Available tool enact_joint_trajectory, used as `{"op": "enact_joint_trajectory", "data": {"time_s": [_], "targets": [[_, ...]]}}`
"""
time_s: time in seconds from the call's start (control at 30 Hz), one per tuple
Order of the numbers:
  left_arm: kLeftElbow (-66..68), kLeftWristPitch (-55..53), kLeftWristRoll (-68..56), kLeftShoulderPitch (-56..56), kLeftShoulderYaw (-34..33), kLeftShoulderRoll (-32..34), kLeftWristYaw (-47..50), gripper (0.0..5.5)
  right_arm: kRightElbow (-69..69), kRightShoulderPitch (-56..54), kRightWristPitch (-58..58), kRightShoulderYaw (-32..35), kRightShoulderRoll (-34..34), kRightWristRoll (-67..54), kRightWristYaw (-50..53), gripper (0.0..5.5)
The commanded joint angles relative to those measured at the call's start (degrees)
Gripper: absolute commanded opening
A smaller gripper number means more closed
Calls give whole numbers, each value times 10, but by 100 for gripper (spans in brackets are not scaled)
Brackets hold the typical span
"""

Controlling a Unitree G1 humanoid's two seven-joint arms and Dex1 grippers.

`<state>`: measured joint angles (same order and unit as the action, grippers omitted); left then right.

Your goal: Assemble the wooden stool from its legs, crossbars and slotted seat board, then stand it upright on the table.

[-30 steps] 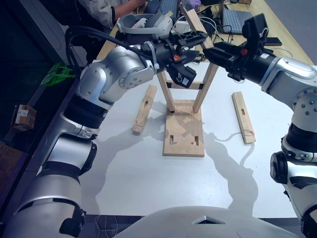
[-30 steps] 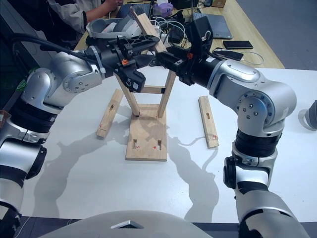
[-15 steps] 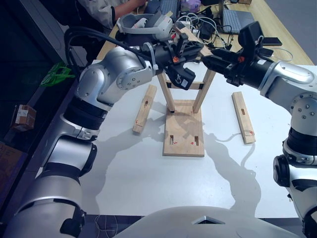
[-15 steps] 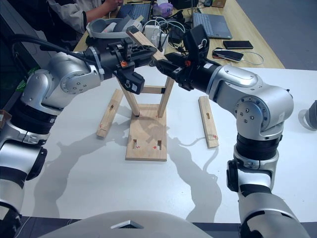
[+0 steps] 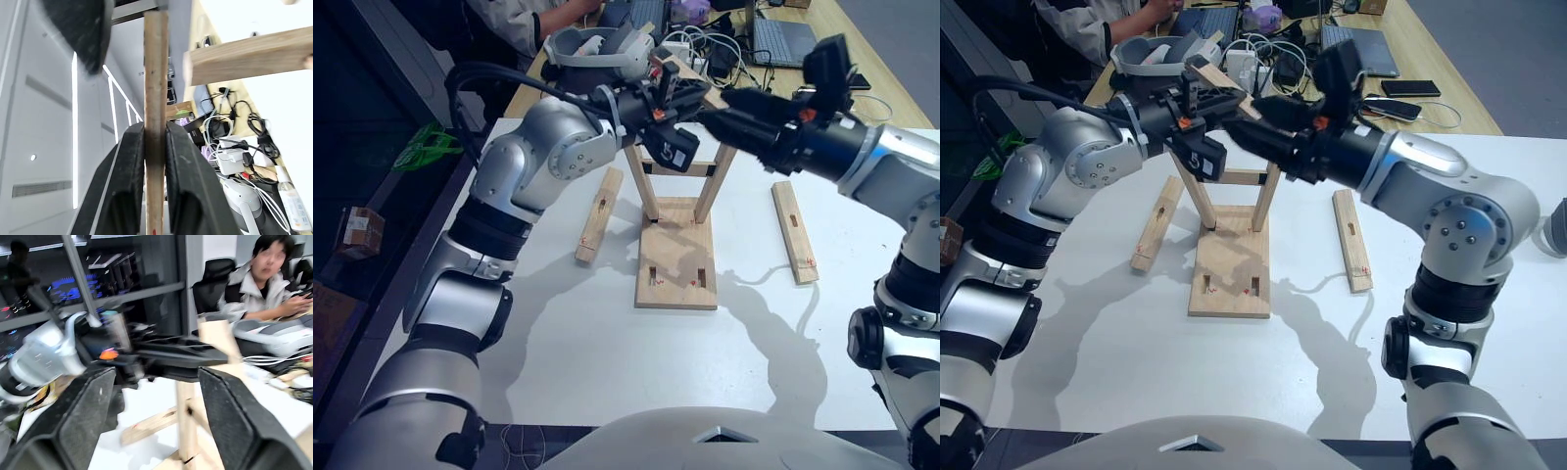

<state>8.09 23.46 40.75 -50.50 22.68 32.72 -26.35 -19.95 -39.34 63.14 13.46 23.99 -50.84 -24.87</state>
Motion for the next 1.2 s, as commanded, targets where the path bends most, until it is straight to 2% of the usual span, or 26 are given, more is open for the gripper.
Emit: {"op": "enact_joint_trajectory", "data": {"time_s": [0.03,0.13,0.33,0.47,0.8,0.97,1.2], "targets": [[-31,-66,-54,40,-39,-28,-12,40,68,-13,-73,83,-14,13,50,313],[-63,-126,-106,68,-64,-43,-40,40,106,-15,-115,126,-48,5,107,313],[-110,-242,-219,60,-80,-98,-103,40,96,1,-150,92,-101,9,150,313],[-131,-286,-253,61,-71,-106,-137,40,91,-4,-160,68,-122,3,156,313],[-122,-308,-260,44,-60,-124,-131,40,59,10,-132,39,-161,-60,179,313],[-95,-299,-254,24,-60,-134,-115,40,49,0,-119,52,-196,-164,223,313],[-58,-286,-237,7,-53,-133,-93,40,34,-5,-124,38,-197,-237,256,313]]}}
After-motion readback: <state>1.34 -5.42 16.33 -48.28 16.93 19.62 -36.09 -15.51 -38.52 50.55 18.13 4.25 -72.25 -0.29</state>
